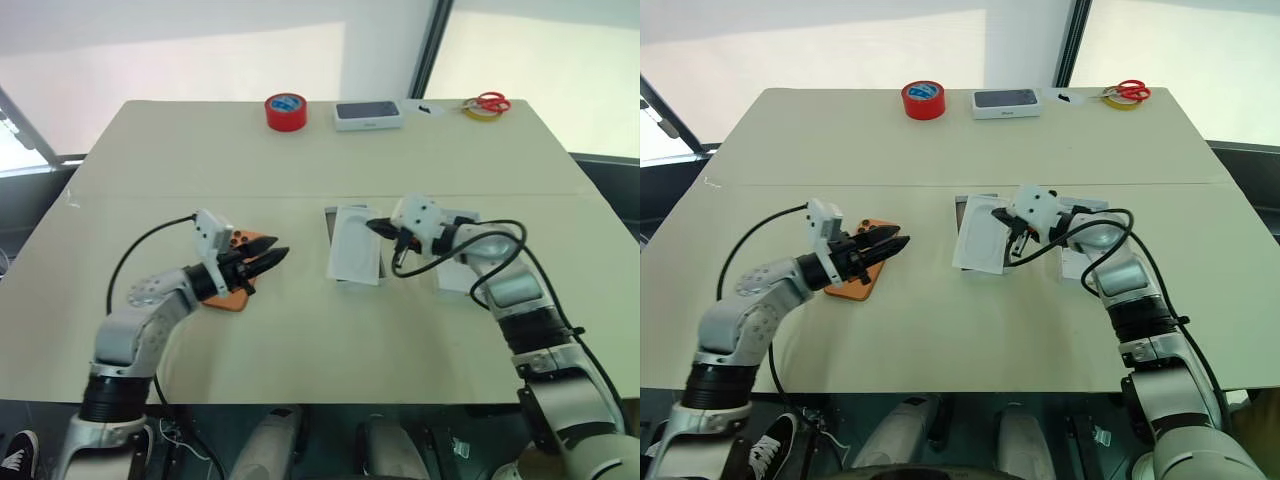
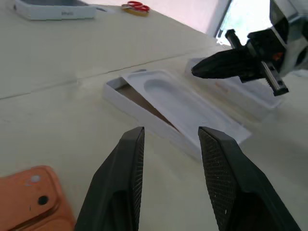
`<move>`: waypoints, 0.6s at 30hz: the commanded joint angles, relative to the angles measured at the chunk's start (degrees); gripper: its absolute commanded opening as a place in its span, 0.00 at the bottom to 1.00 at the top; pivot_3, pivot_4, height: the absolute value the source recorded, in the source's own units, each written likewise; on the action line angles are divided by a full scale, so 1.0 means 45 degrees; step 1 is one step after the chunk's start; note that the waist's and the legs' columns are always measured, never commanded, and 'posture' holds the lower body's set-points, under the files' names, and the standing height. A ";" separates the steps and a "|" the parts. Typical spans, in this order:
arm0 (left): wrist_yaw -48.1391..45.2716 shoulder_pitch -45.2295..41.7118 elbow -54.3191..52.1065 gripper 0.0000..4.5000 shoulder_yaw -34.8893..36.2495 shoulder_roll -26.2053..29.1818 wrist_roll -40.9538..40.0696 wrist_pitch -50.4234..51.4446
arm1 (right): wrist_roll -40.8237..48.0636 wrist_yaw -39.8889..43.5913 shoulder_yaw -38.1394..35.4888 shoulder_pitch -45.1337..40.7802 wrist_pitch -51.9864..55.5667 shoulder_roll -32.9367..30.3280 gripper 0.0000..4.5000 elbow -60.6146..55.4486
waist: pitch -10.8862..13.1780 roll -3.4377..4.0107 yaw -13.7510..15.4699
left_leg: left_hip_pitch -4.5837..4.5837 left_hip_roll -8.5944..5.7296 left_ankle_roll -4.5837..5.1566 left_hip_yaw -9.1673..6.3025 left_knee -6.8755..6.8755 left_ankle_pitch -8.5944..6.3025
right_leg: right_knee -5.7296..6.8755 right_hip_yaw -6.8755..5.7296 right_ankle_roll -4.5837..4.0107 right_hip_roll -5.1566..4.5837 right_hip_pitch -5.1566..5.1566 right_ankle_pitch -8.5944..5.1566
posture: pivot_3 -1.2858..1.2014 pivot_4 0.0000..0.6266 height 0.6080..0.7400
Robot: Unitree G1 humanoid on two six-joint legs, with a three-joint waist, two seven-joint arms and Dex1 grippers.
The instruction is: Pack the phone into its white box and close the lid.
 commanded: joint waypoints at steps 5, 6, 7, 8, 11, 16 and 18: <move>-0.0448 -0.0192 0.0995 0.42 0.1549 0.0802 0.0076 -0.1027 | -0.1942 -0.0909 0.1295 -0.1068 -0.1544 0.0487 0.01 0.1700 | 0.0007 0.0012 -0.0009 | 0.0001 0.0003 -0.0001 -0.0001 -0.0018 0.0000 | 0.0005 0.0005 0.0027 0.0005 -0.0016 0.0015 | 0.52 0.24 0.97; -0.0376 -0.0196 0.0965 0.42 0.1693 0.0760 -0.0094 -0.0872 | -0.2120 -0.0983 0.1433 -0.1245 -0.1757 0.0566 0.01 0.2088 | 0.0007 0.0011 -0.0006 | 0.0001 0.0003 -0.0001 0.0000 -0.0018 0.0000 | 0.0007 0.0005 0.0028 0.0006 -0.0016 0.0015 | 0.52 0.24 0.97; -0.0355 -0.0138 0.0882 0.42 0.1746 0.0742 -0.0138 -0.0820 | -0.2175 -0.1005 0.1521 -0.1437 -0.1967 0.0698 0.01 0.2463 | 0.0007 0.0011 -0.0008 | 0.0000 0.0003 -0.0002 -0.0001 -0.0017 0.0000 | 0.0007 0.0004 0.0031 0.0008 -0.0017 0.0017 | 0.52 0.24 0.97; -0.0289 -0.0073 0.0779 0.42 0.1774 0.0689 -0.0143 -0.0795 | -0.2148 -0.1003 0.1539 -0.1607 -0.2118 0.0843 0.01 0.2767 | 0.0007 0.0010 -0.0017 | 0.0000 0.0003 -0.0002 -0.0001 -0.0017 0.0001 | 0.0008 0.0004 0.0032 0.0009 -0.0017 0.0017 | 0.52 0.24 0.97; -0.0052 0.0128 0.0435 0.42 0.1841 0.0510 -0.0310 -0.0654 | -0.2348 -0.1033 0.1683 -0.2155 -0.2895 0.1178 0.01 0.3747 | 0.0007 0.0011 -0.0097 | 0.0005 0.0006 -0.0006 -0.0002 -0.0018 0.0003 | 0.0015 0.0004 0.0036 0.0013 -0.0016 0.0019 | 0.52 0.24 0.97; 0.0158 0.0247 0.0158 0.42 0.1904 0.0411 -0.0295 -0.0573 | -0.2225 -0.0727 0.1674 -0.2543 -0.3765 0.1452 0.01 0.4630 | 0.0007 0.0010 -0.0212 | 0.0012 0.0010 -0.0013 -0.0004 -0.0018 0.0009 | 0.0022 0.0007 0.0039 0.0024 -0.0015 0.0021 | 0.52 0.24 0.97; 0.0280 0.0225 0.0148 0.42 0.2077 0.0401 -0.0398 -0.0497 | -0.2105 -0.0304 0.1743 -0.2482 -0.4210 0.1433 0.01 0.4660 | 0.0007 0.0010 -0.0220 | 0.0014 0.0013 -0.0014 -0.0004 -0.0018 0.0009 | 0.0023 0.0009 0.0038 0.0027 -0.0015 0.0021 | 0.52 0.24 0.97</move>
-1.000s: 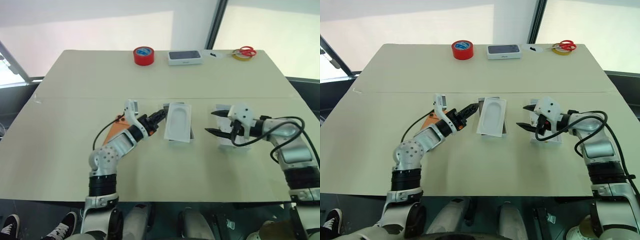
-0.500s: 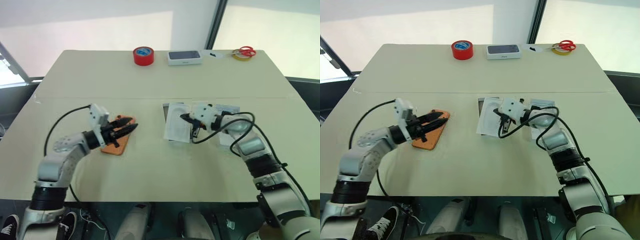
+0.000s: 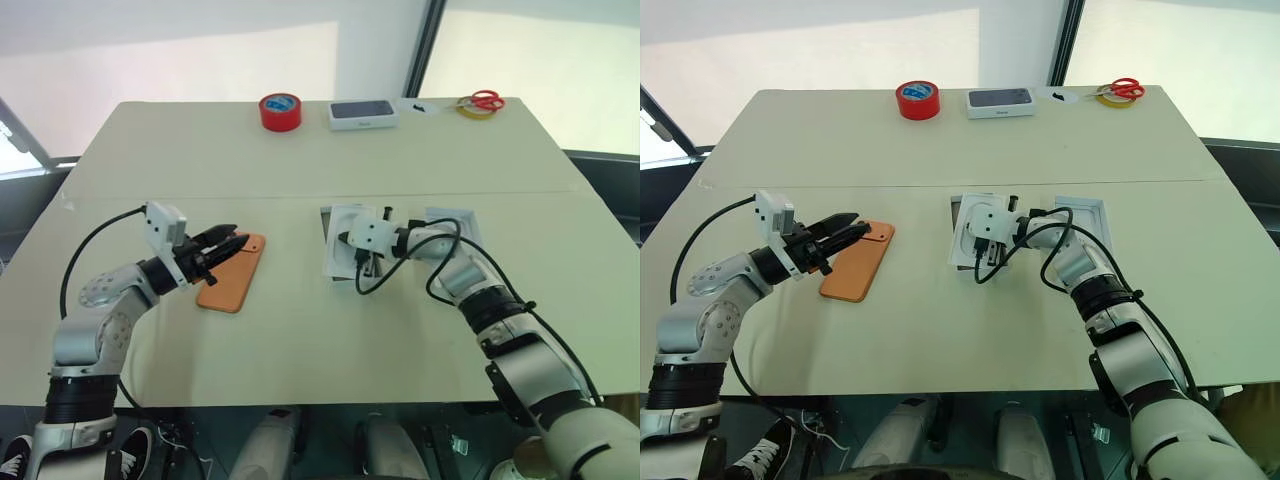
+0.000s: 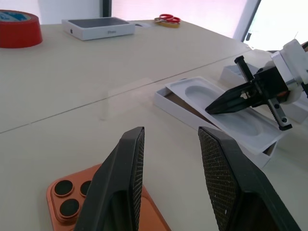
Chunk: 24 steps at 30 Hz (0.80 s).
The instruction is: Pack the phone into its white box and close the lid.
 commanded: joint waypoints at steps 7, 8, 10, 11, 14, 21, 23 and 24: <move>0.0493 -0.0039 -0.0392 0.42 0.0717 -0.0097 -0.0389 0.0122 | 0.0732 0.1550 -0.0051 0.0175 -0.1456 0.0156 0.01 -0.0460 | 0.0000 0.0001 -0.0004 | 0.0006 0.0006 -0.0001 0.0000 0.0000 0.0000 | 0.0002 0.0003 0.0000 0.0007 0.0003 0.0000 | 0.52 0.24 0.97; 0.0488 -0.0035 -0.0383 0.42 0.0669 -0.0071 -0.0346 0.0097 | 0.0563 0.1329 -0.0059 0.0103 -0.1480 0.0185 0.01 -0.0320 | 0.0000 0.0000 -0.0007 | 0.0006 0.0007 -0.0001 0.0000 0.0000 0.0000 | 0.0003 0.0003 0.0000 0.0007 0.0003 0.0000 | 0.52 0.24 0.97; 0.0529 -0.0057 -0.0367 0.42 0.0657 -0.0116 -0.0393 0.0103 | 0.0410 0.1155 -0.0083 -0.0097 -0.1653 0.0215 0.01 0.0080 | 0.0000 0.0001 -0.0005 | 0.0007 0.0007 -0.0001 0.0000 0.0000 0.0000 | 0.0005 0.0004 -0.0001 0.0008 0.0002 0.0001 | 0.52 0.24 0.97; 0.0555 -0.0082 -0.0348 0.42 0.0644 -0.0135 -0.0389 0.0096 | 0.0390 0.1148 -0.0090 -0.0210 -0.1738 0.0229 0.01 0.0271 | 0.0000 0.0001 -0.0004 | 0.0008 0.0007 -0.0001 0.0000 0.0000 0.0000 | 0.0005 0.0004 -0.0001 0.0009 0.0002 0.0001 | 0.52 0.24 0.97; 0.0650 -0.0207 -0.0272 0.42 0.0612 -0.0216 -0.0405 0.0104 | 0.0128 0.0694 -0.0072 -0.0854 -0.2045 0.0417 0.01 0.1155 | 0.0001 0.0002 -0.0010 | 0.0009 0.0008 -0.0003 0.0001 -0.0001 0.0001 | 0.0006 0.0005 -0.0002 0.0010 0.0002 0.0001 | 0.52 0.24 0.97; 0.0716 -0.0357 -0.0214 0.42 0.0492 -0.0261 -0.0279 0.0031 | -0.0565 -0.0195 0.0089 -0.1979 -0.2966 0.0908 0.01 0.2926 | 0.0002 0.0003 -0.0021 | 0.0012 0.0013 -0.0016 -0.0002 -0.0008 0.0008 | 0.0007 0.0006 -0.0004 0.0023 -0.0002 0.0002 | 0.52 0.24 0.97; 0.0774 -0.0326 -0.0249 0.42 0.0514 -0.0267 -0.0266 0.0025 | -0.0470 0.0007 0.0113 -0.1864 -0.3234 0.1031 0.01 0.2885 | 0.0002 0.0003 -0.0014 | 0.0012 0.0013 -0.0016 -0.0002 -0.0008 0.0009 | 0.0007 0.0007 -0.0005 0.0023 -0.0001 0.0002 | 0.52 0.24 0.97; 0.0791 -0.0307 -0.0277 0.42 0.0528 -0.0266 -0.0276 0.0030 | -0.0500 0.0039 0.0133 -0.1836 -0.3291 0.1044 0.01 0.2935 | 0.0003 0.0004 -0.0024 | 0.0012 0.0013 -0.0017 -0.0001 -0.0008 0.0009 | 0.0007 0.0008 -0.0005 0.0023 -0.0001 0.0002 | 0.52 0.24 0.97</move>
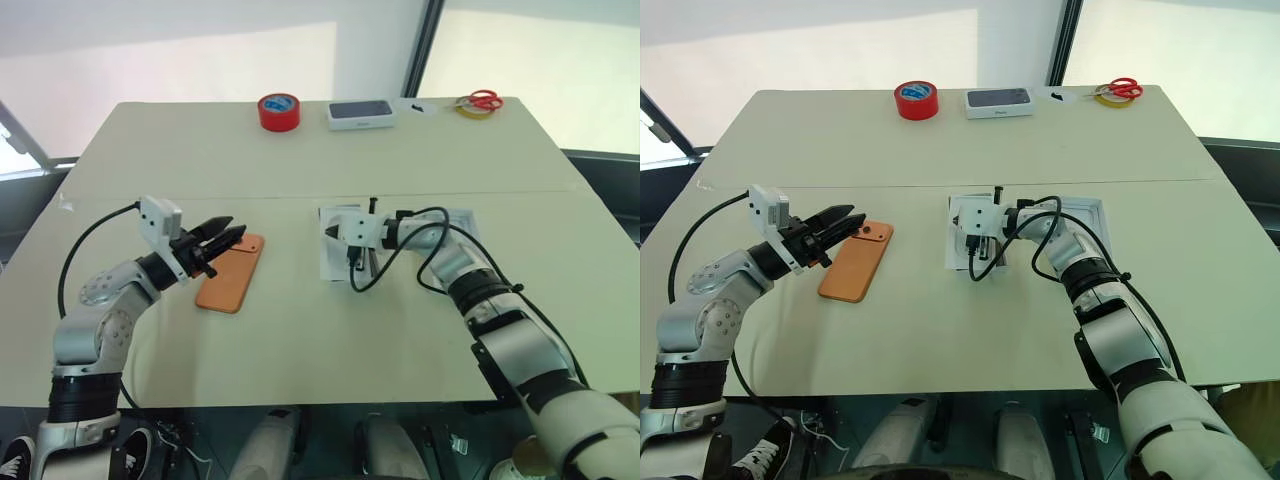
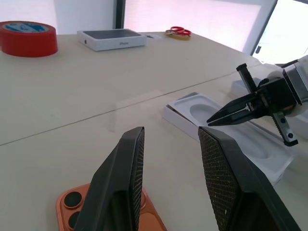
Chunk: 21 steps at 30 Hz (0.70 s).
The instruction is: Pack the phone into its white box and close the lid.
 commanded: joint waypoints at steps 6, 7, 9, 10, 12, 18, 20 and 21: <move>0.0086 -0.0015 -0.0344 0.42 0.0241 0.0001 -0.0033 -0.0177 | 0.0164 0.0614 0.0018 0.0070 -0.0710 -0.0057 0.01 -0.0069 | 0.0001 0.0001 -0.0002 | 0.0000 0.0000 -0.0003 -0.0001 0.0000 0.0002 | 0.0001 0.0000 -0.0002 0.0005 0.0000 0.0001 | 0.52 0.24 0.97; 0.0097 -0.0037 -0.0331 0.42 0.0225 -0.0019 -0.0032 -0.0179 | 0.0194 0.0679 -0.0002 0.0123 -0.0743 -0.0109 0.01 -0.0160 | 0.0001 0.0001 0.0002 | 0.0001 0.0000 -0.0004 -0.0001 0.0000 0.0002 | 0.0001 0.0000 -0.0002 0.0005 0.0000 0.0001 | 0.52 0.24 0.97; 0.0113 -0.0096 -0.0301 0.42 0.0184 -0.0058 -0.0022 -0.0180 | 0.0193 0.0438 -0.0143 0.0058 -0.0563 -0.0130 0.01 -0.0133 | 0.0001 0.0001 -0.0003 | 0.0002 0.0000 -0.0004 -0.0002 0.0000 0.0002 | 0.0001 0.0000 -0.0002 0.0005 0.0000 0.0001 | 0.52 0.24 0.97; 0.0113 -0.0128 -0.0273 0.42 0.0164 -0.0068 0.0001 -0.0199 | 0.0290 0.0483 -0.0220 0.0025 -0.0447 -0.0129 0.01 -0.0131 | 0.0001 0.0001 -0.0008 | 0.0002 0.0000 -0.0004 -0.0001 0.0000 0.0002 | 0.0002 0.0000 -0.0002 0.0005 0.0000 0.0002 | 0.52 0.24 0.97; 0.0111 -0.0204 -0.0208 0.42 0.0135 -0.0100 0.0036 -0.0229 | 0.0728 0.0779 -0.0502 0.0065 -0.0246 -0.0211 0.01 -0.0442 | 0.0001 0.0002 -0.0003 | 0.0003 0.0001 -0.0005 -0.0003 -0.0001 0.0003 | 0.0003 0.0001 -0.0003 0.0006 0.0000 0.0002 | 0.52 0.24 0.97; 0.0072 -0.0260 -0.0131 0.42 0.0099 -0.0143 0.0097 -0.0257 | 0.1787 0.1995 -0.1140 0.0873 0.0517 -0.1166 0.01 -0.2355 | 0.0002 0.0003 0.0043 | 0.0001 0.0001 -0.0004 -0.0004 -0.0001 0.0003 | 0.0000 0.0002 -0.0003 0.0000 0.0000 0.0002 | 0.52 0.24 0.97; 0.0070 -0.0270 -0.0119 0.42 0.0110 -0.0157 0.0080 -0.0249 | 0.2164 0.2507 -0.1282 0.1360 0.1032 -0.1598 0.01 -0.3291 | 0.0001 0.0003 0.0044 | 0.0001 0.0001 -0.0003 -0.0005 -0.0002 0.0001 | -0.0001 0.0001 -0.0004 -0.0002 0.0001 0.0002 | 0.52 0.24 0.97; 0.0067 -0.0271 -0.0111 0.42 0.0101 -0.0160 0.0095 -0.0261 | 0.2335 0.2813 -0.1323 0.1637 0.1346 -0.1845 0.01 -0.3810 | 0.0002 0.0003 0.0042 | 0.0001 0.0001 -0.0003 -0.0004 -0.0002 0.0001 | -0.0002 0.0001 -0.0004 -0.0004 0.0001 0.0002 | 0.52 0.24 0.97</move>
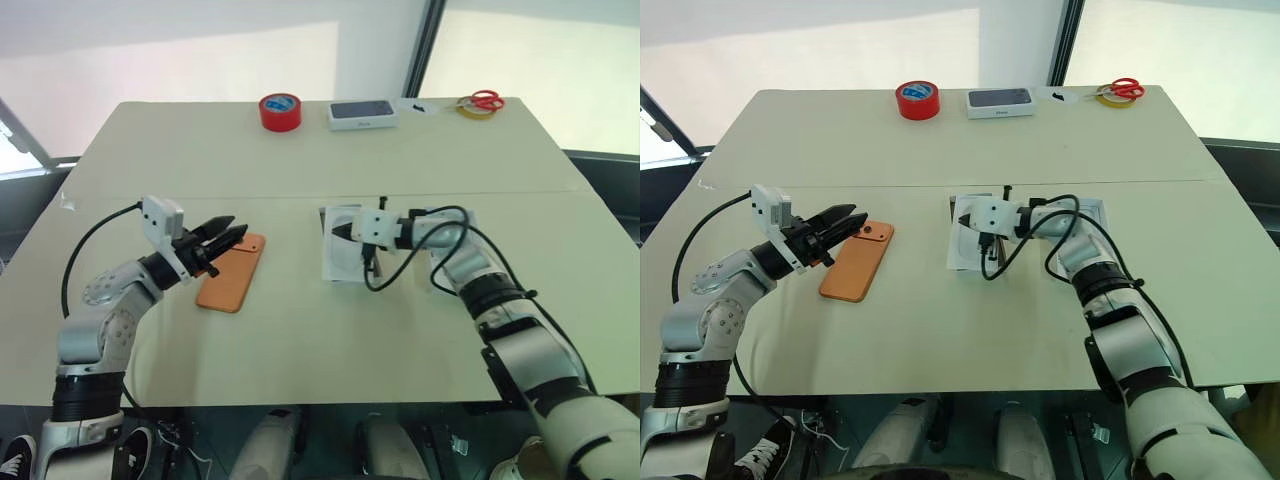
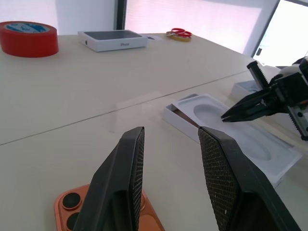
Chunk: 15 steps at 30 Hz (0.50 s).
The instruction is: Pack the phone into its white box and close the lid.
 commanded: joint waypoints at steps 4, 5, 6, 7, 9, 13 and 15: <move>-0.0019 -0.0195 -0.0097 0.42 0.0137 -0.0021 0.0059 -0.0256 | 0.1439 0.2047 -0.0364 0.1718 0.1982 -0.1436 0.01 -0.3773 | 0.0000 0.0000 -0.0007 | -0.0001 0.0001 0.0004 0.0000 -0.0002 -0.0003 | -0.0001 0.0001 0.0000 -0.0009 0.0000 -0.0001 | 0.52 0.24 0.97; -0.0037 -0.0213 -0.0068 0.42 0.0107 -0.0031 0.0107 -0.0300 | 0.1533 0.2228 -0.0328 0.1992 0.2332 -0.1575 0.01 -0.4240 | 0.0000 0.0000 -0.0007 | -0.0001 0.0001 0.0005 -0.0001 -0.0002 -0.0003 | -0.0001 0.0000 -0.0001 -0.0010 0.0000 -0.0001 | 0.52 0.24 0.97; -0.0035 -0.0261 -0.0021 0.42 0.0098 -0.0086 0.0092 -0.0295 | 0.1500 0.2241 -0.0259 0.2272 0.2531 -0.1631 0.01 -0.4636 | 0.0000 0.0000 -0.0028 | -0.0002 0.0001 0.0006 0.0000 -0.0002 -0.0004 | -0.0001 0.0001 -0.0002 -0.0011 0.0000 -0.0002 | 0.52 0.24 0.97; -0.0036 -0.0302 0.0025 0.42 0.0069 -0.0125 0.0127 -0.0326 | 0.1396 0.2147 -0.0183 0.2476 0.2658 -0.1604 0.01 -0.4899 | 0.0000 0.0000 -0.0037 | -0.0001 0.0002 0.0007 0.0000 -0.0002 -0.0005 | -0.0001 0.0002 -0.0002 -0.0012 -0.0001 -0.0002 | 0.52 0.24 0.97; -0.0035 -0.0392 0.0100 0.42 0.0030 -0.0211 0.0155 -0.0347 | 0.1036 0.1888 0.0033 0.2758 0.2737 -0.1518 0.01 -0.5212 | 0.0000 0.0000 -0.0037 | 0.0000 0.0007 0.0007 0.0000 -0.0004 -0.0005 | -0.0002 0.0002 -0.0003 -0.0012 -0.0001 -0.0003 | 0.52 0.24 0.97; -0.0082 -0.0519 0.0172 0.42 -0.0009 -0.0295 0.0219 -0.0358 | 0.0074 0.1220 0.0432 0.2758 0.2293 -0.1491 0.01 -0.4927 | -0.0001 -0.0002 0.0000 | -0.0002 0.0007 0.0007 0.0001 -0.0002 -0.0005 | -0.0007 0.0000 -0.0004 -0.0014 0.0001 -0.0003 | 0.52 0.24 0.97; -0.0107 -0.0540 0.0183 0.42 -0.0015 -0.0298 0.0270 -0.0366 | -0.0291 0.0905 0.0499 0.2535 0.1989 -0.1564 0.01 -0.4478 | -0.0002 -0.0003 0.0001 | -0.0002 0.0006 0.0008 0.0003 -0.0002 -0.0005 | -0.0009 0.0000 -0.0004 -0.0014 0.0003 -0.0003 | 0.52 0.24 0.97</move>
